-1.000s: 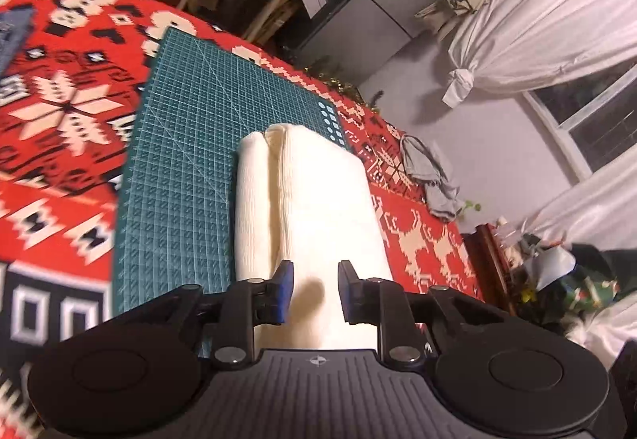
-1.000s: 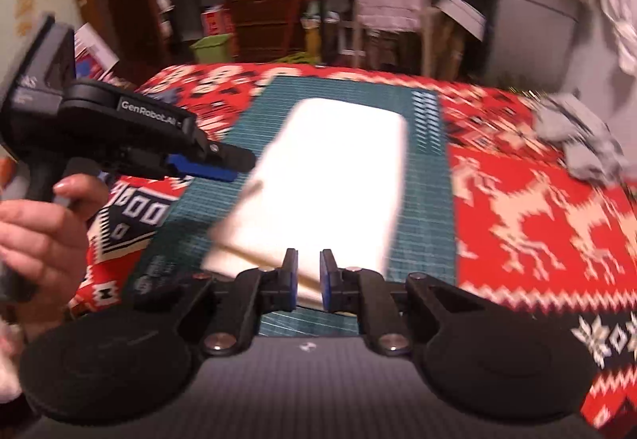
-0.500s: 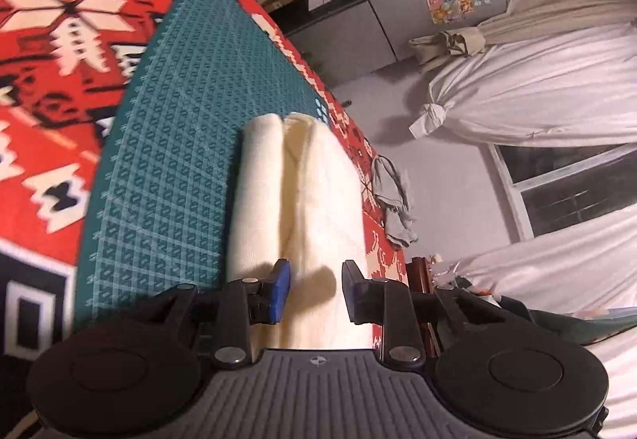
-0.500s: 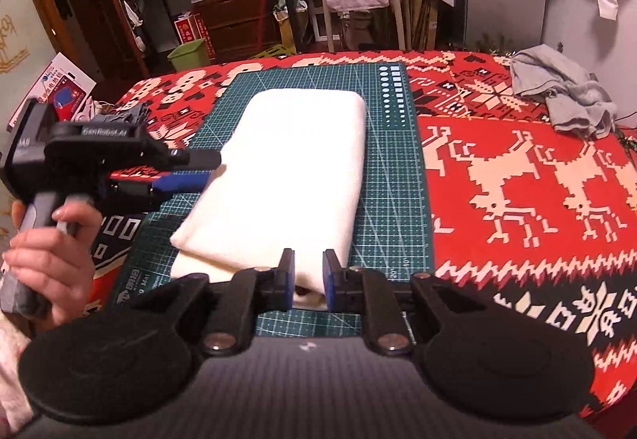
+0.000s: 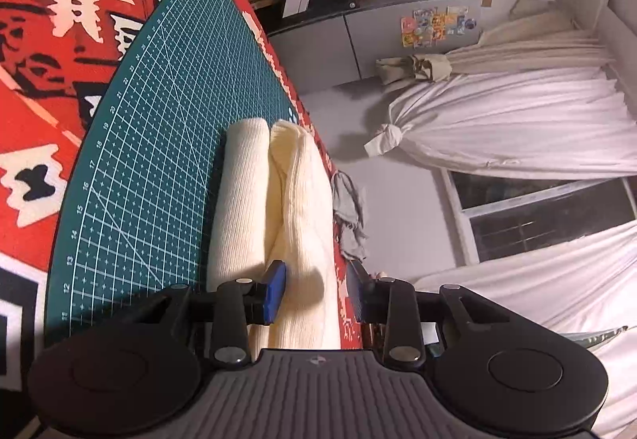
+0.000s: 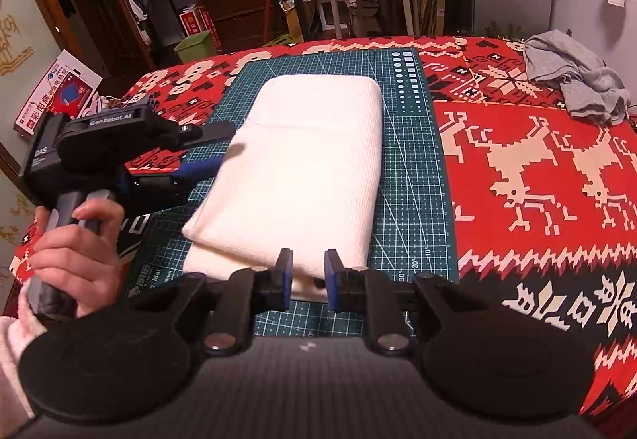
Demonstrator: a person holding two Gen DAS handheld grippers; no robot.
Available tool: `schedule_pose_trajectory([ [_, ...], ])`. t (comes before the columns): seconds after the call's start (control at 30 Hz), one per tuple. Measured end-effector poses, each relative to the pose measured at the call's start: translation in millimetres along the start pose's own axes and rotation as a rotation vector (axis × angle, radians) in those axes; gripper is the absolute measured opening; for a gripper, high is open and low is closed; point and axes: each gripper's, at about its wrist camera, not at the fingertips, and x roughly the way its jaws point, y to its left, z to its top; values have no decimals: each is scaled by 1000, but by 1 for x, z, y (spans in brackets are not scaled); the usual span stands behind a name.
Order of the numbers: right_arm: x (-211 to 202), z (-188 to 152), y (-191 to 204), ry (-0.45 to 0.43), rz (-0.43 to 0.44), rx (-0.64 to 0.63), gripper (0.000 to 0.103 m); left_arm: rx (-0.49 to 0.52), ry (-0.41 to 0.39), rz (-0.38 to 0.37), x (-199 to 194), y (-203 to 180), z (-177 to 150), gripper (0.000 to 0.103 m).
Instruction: Fold clothes
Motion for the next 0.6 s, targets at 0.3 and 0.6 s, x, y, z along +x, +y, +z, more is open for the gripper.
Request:
schedule_pose_trajectory([
  [0.3,4,2,-3,2,16,28,21,-36,80,-58,-4,9,-11,33],
  [0.6,9,1,-5,5,31,58,22,-37,98,34,-26,4,-30,16],
])
